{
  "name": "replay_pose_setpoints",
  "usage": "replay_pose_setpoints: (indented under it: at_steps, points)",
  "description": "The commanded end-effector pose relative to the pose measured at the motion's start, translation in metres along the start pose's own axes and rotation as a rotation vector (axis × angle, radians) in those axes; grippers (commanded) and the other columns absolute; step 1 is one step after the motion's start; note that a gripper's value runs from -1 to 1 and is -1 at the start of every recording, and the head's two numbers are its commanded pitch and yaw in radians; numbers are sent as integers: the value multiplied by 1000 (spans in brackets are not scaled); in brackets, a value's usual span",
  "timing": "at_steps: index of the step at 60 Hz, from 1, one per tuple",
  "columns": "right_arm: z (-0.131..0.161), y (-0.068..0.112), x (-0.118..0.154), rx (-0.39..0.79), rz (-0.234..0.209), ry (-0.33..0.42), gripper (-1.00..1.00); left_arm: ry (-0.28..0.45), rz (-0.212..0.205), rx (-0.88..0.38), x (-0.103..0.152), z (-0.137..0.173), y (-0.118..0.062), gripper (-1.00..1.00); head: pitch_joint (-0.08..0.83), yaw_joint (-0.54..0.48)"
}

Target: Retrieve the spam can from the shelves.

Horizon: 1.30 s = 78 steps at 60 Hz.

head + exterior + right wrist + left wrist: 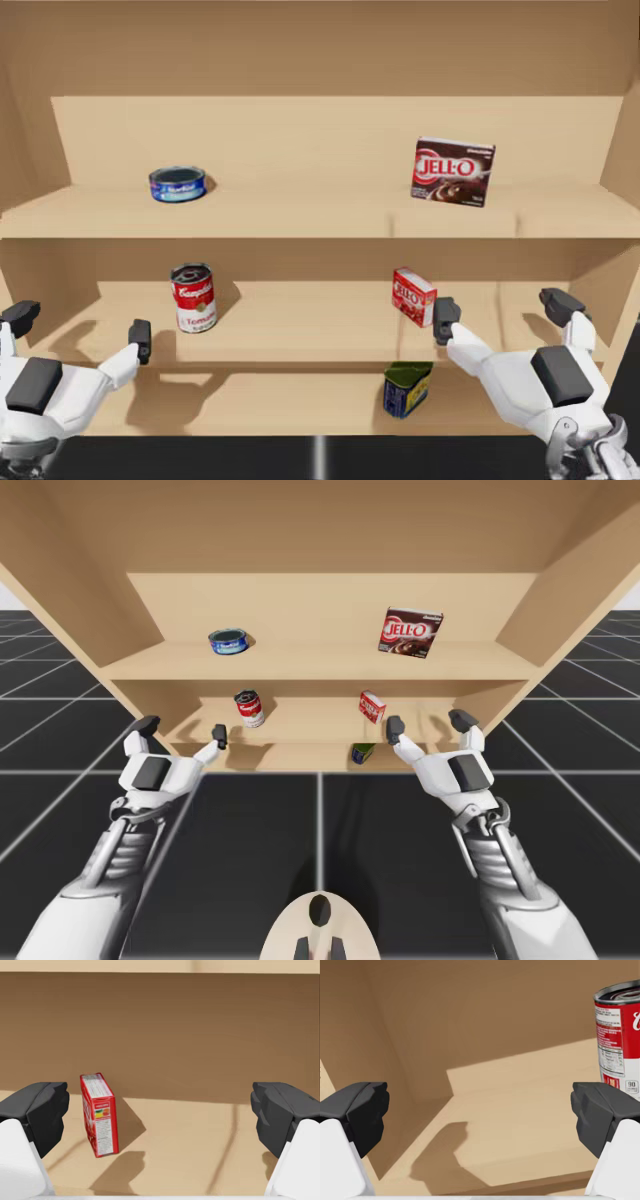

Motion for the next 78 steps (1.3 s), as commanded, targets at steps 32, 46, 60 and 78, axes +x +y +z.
replay_pose_setpoints:
  at_steps: [32,46,60,78]
  points:
    - [-2,0,-4,-7,-7,10,-1000,-23,16,-15,1,0,0,-1000,580,-186]
    - [16,12,11,40,-48,50,-1000,-21,27,-8,1,0,0,-1000,585,-167]
    - [59,37,37,155,-26,69,-1000,-22,31,-10,1,-1,1,-1000,590,-150]
    - [88,40,-3,193,-141,185,-1000,-23,28,-17,1,1,-1,-1000,607,-149]
